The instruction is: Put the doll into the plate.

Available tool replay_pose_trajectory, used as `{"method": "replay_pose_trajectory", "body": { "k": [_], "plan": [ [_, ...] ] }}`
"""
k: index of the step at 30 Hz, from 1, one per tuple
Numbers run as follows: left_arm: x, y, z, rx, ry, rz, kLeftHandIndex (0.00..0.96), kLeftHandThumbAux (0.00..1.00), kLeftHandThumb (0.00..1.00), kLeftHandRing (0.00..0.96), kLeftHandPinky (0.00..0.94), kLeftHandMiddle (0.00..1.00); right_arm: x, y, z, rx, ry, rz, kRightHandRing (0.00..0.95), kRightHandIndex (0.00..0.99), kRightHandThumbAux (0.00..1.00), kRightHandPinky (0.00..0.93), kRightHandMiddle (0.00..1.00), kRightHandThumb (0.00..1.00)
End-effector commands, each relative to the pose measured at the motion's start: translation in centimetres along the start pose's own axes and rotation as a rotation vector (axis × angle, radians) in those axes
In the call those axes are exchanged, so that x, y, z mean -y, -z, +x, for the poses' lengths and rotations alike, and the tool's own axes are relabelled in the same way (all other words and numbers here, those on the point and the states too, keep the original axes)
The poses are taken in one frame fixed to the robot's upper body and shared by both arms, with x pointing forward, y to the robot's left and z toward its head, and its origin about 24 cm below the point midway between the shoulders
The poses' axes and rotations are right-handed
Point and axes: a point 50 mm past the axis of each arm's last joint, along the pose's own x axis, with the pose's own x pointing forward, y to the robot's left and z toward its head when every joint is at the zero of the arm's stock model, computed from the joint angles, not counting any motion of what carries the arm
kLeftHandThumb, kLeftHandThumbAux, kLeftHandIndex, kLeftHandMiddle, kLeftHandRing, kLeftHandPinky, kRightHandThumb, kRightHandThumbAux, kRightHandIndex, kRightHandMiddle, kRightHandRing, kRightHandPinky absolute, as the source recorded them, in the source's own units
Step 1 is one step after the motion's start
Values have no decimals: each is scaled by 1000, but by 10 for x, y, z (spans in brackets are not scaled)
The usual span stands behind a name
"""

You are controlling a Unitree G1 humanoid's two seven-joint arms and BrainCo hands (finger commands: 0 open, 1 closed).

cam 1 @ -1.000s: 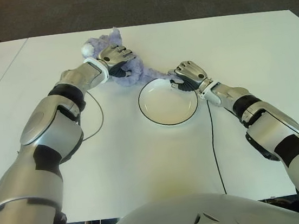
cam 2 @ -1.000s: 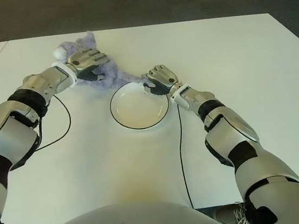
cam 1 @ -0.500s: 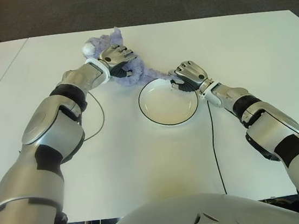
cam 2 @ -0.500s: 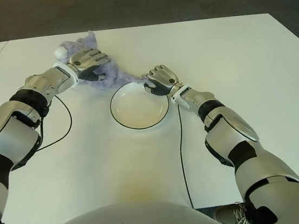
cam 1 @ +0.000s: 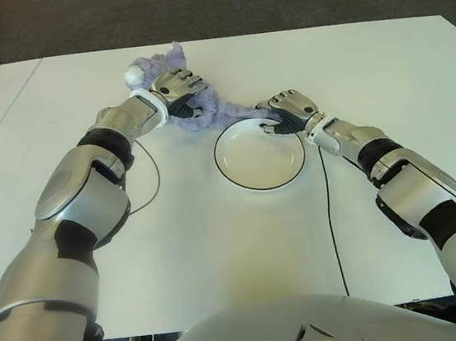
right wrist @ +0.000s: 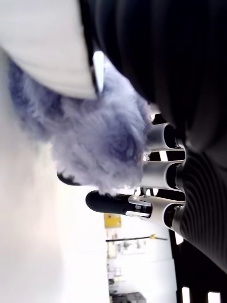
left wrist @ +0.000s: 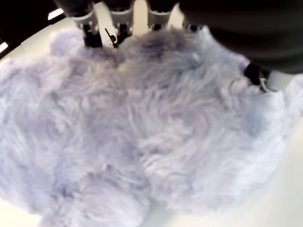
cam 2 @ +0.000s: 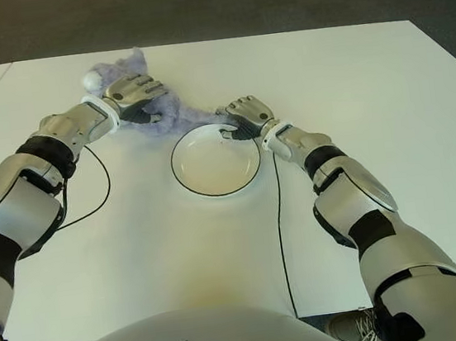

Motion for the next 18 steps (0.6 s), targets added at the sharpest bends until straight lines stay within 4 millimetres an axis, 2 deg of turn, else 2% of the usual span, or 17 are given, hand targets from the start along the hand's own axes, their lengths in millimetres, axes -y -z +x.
{"method": "replay_pose_trajectory", "body": {
  "k": [1,6,18],
  "plan": [
    [22,-13,-2,32,73,-6,0,170,374,0,0,0,-15,3,-7,-18,-115,-23,1,0,381,1,0,218],
    [21,-13,-1,28,74,-11,0,170,371,0,0,0,-16,3,-7,-30,-122,-21,0,0,367,0,0,208],
    [21,-15,0,27,75,-7,0,174,373,0,0,0,-16,5,-8,-28,-125,-47,0,0,391,0,0,256]
  ]
}}
